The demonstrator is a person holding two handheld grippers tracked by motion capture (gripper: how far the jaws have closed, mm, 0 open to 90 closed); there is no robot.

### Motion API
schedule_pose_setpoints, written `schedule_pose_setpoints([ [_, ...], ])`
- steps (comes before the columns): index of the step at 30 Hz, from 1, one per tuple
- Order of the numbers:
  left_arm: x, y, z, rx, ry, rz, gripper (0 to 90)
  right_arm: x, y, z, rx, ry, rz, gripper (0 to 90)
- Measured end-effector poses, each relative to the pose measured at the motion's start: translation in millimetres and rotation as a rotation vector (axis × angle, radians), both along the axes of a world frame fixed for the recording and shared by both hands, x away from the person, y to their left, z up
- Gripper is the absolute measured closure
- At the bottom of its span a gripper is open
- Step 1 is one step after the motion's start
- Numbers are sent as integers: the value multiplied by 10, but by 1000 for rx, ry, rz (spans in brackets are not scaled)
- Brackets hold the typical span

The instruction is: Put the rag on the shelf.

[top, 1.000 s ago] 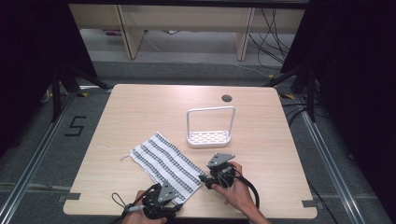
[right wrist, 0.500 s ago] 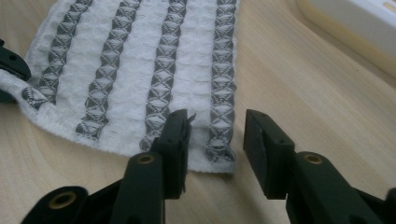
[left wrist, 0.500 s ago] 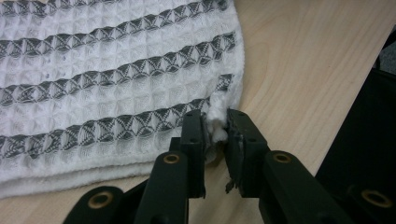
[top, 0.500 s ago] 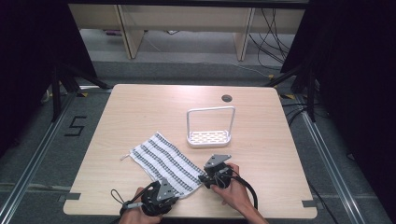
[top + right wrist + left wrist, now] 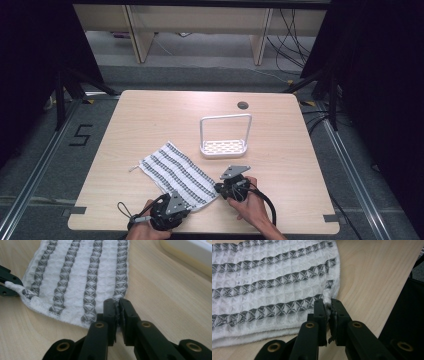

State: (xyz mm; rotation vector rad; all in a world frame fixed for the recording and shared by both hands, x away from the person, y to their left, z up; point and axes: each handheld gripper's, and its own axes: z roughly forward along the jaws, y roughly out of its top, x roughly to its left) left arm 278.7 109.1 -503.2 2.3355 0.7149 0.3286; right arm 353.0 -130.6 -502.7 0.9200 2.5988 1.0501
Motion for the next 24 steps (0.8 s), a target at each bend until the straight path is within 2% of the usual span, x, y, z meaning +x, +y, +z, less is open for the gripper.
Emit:
schedule_pose_setpoints([
  [2, 11, 20, 26, 13, -15, -12, 841, -19, -7, 37, -4, 13, -8, 873],
  [3, 12, 29, 37, 3, -11, -17, 841, -24, -4, 46, -1, 9, -10, 877],
  [4, 0, 28, 40, -10, -3, 0, 843, -24, -6, 56, 6, -1, 0, 880],
  [5, 12, 40, 56, 2, -17, -7, 843, -33, 2, 64, 19, -7, -10, 882],
  [6, 15, 48, 72, 1, -20, -12, 844, -36, -4, 92, 13, 1, -2, 883],
  [7, 10, 55, 104, -8, -27, -4, 846, -40, -1, 108, 35, -14, -5, 886],
  [9, 7, 56, 119, -18, -22, 2, 848, -36, -10, 133, 30, -15, 0, 887],
  [10, 6, 61, 145, -17, -22, 0, 849, -34, -13, 171, 53, -23, -2, 889],
  [13, 9, 91, 232, -25, -53, -10, 850, -28, -16, 232, 70, -28, 4, 889],
  [14, 9, 114, 295, -40, -59, -6, 850, -34, -2, 302, 92, -45, 7, 890],
  [19, 28, 177, 429, -81, -64, 4, 851, -41, 38, 455, 122, -71, 24, 891],
  [21, 28, 202, 517, -117, -56, 20, 851, -30, 65, 518, 130, -84, 30, 890],
  [22, 57, 230, 596, -138, -64, 30, 851, -8, 93, 580, 154, -87, 34, 891],
  [23, 57, 230, 596, -138, -64, 30, 851, -8, 93, 580, 154, -87, 34, 891],
  [24, 96, 262, 671, -155, -69, 35, 851, 24, 123, 646, 173, -93, 47, 891],
])
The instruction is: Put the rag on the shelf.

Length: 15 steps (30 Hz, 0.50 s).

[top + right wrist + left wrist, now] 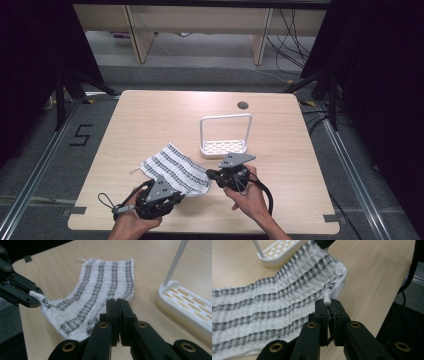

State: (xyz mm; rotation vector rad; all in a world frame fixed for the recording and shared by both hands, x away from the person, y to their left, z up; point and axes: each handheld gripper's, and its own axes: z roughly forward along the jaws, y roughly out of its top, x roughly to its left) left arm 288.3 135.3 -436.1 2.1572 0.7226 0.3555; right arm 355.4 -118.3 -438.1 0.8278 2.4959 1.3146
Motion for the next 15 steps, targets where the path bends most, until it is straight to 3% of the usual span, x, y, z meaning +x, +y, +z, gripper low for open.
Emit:
schedule_pose_setpoints([
  [3, 23, 17, 77, -14, -4, -4, 851, 21, 26, 70, 8, -9, 9, 891],
  [4, 30, 23, 116, -23, -7, -5, 851, 42, 46, 176, 9, -16, 0, 891],
  [6, 41, 39, 210, -29, -15, -4, 851, 63, 52, 219, 19, -27, 10, 891],
  [9, 63, 66, 357, -29, -32, -16, 851, 91, 44, 443, 57, -30, -4, 891],
  [11, 70, 78, 469, -43, -38, -24, 851, 91, 41, 508, 64, -26, -1, 891],
  [13, 57, 76, 652, -52, -55, -31, 851, 93, 35, 708, 85, -61, 8, 891],
  [14, 57, 76, 652, -52, -55, -31, 852, 93, 35, 708, 85, -61, 8, 891],
  [15, 50, 74, 740, -46, -69, -35, 852, 89, 30, 850, 90, -86, 32, 892],
])
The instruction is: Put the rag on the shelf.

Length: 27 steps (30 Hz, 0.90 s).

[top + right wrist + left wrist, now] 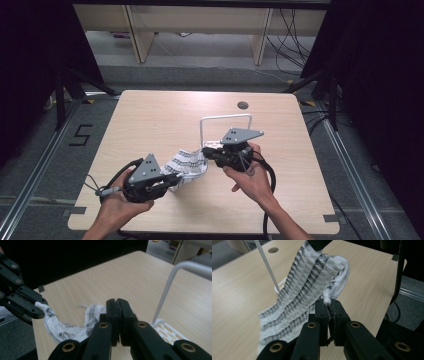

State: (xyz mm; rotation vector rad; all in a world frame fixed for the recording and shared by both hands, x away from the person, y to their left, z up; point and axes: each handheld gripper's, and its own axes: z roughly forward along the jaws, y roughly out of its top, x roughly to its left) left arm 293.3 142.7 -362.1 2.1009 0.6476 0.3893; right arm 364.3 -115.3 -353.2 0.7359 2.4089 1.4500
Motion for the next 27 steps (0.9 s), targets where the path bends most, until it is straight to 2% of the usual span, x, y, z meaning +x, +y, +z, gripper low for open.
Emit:
schedule_pose_setpoints([
  [1, -1, 3, 134, -8, -16, -2, 852, -12, -5, 72, 1, -5, 2, 892],
  [2, -1, 3, 134, -8, -16, -2, 852, -12, -5, 72, 1, -5, 2, 892],
  [3, 3, 8, 199, -15, -24, -3, 852, -40, -7, 141, 13, 6, -12, 892],
  [5, 16, 28, 324, -26, -40, -5, 852, -56, -30, 271, 16, -9, 4, 892],
  [6, 28, 31, 376, -53, -42, -4, 852, -73, -70, 378, 27, -37, -4, 892],
  [7, 58, 54, 497, -65, -46, 0, 853, -85, -94, 425, 34, -30, -6, 892],
  [9, 82, 59, 544, -75, -49, -3, 853, -83, -126, 467, 37, -37, -2, 892],
  [10, 107, 63, 589, -79, -50, 0, 853, -98, -158, 506, 44, -16, -14, 892],
  [11, 163, 51, 661, -95, -50, 6, 853, -89, -218, 559, 43, -50, -15, 892],
  [15, 251, -13, 735, -97, -58, 12, 853, -108, -335, 636, 46, -50, -44, 892],
  [18, 366, -139, 813, -97, -57, -5, 853, -112, -494, 710, 50, -86, -72, 892],
  [19, 366, -139, 813, -97, -57, -5, 853, -129, -529, 729, 50, -75, -93, 892],
  [20, 416, -203, 855, -105, -57, -11, 853, -118, -562, 740, 51, -105, -92, 892],
  [27, 558, -377, 998, -97, -67, -17, 853, -134, -757, 845, 57, -122, -137, 892],
])
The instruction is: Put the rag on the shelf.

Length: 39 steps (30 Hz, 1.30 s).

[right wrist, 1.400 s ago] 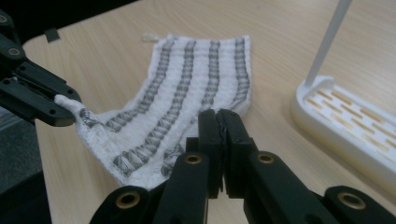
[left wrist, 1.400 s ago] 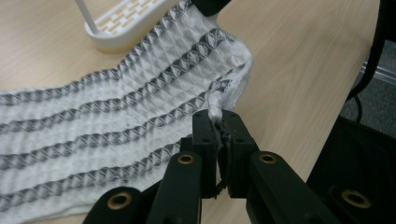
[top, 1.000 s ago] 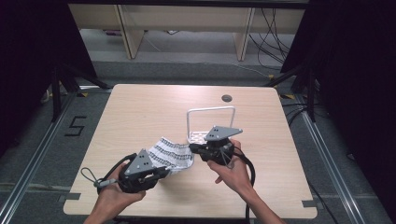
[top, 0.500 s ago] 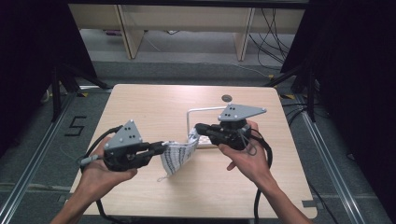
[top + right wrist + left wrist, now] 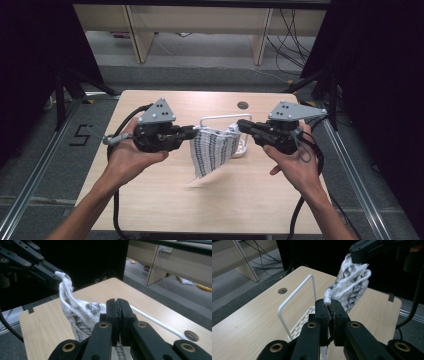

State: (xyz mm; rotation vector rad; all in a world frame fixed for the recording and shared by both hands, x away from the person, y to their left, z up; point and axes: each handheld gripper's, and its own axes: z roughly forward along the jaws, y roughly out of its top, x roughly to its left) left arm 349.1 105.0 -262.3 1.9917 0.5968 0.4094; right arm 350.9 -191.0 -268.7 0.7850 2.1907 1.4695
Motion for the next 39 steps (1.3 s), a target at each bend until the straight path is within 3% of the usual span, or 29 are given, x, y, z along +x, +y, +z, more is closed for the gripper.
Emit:
schedule_pose_setpoints([
  [8, 203, -170, 136, -21, -13, 12, 853, 69, -156, 101, 13, -31, -43, 892],
  [10, 257, -193, 146, -30, -6, 18, 853, 86, -173, 117, 17, -10, -57, 892],
  [12, 281, -199, 151, -34, -5, 21, 853, 111, -189, 125, 6, -25, -65, 892],
  [15, 392, -217, 169, -47, 6, 33, 853, 169, -197, 140, 21, -10, -81, 892],
  [24, 683, -275, 225, -68, 9, 79, 853, 474, -179, 191, 23, -18, -109, 892],
  [30, 886, -299, 230, -97, 21, 108, 853, 652, -140, 212, 41, 9, -135, 892],
  [34, 1012, -325, 219, -107, 24, 126, 852, 793, -128, 198, 38, -9, -149, 892],
  [39, 1160, -358, 217, -126, 31, 153, 852, 978, -95, 188, 51, 20, -179, 892],
])
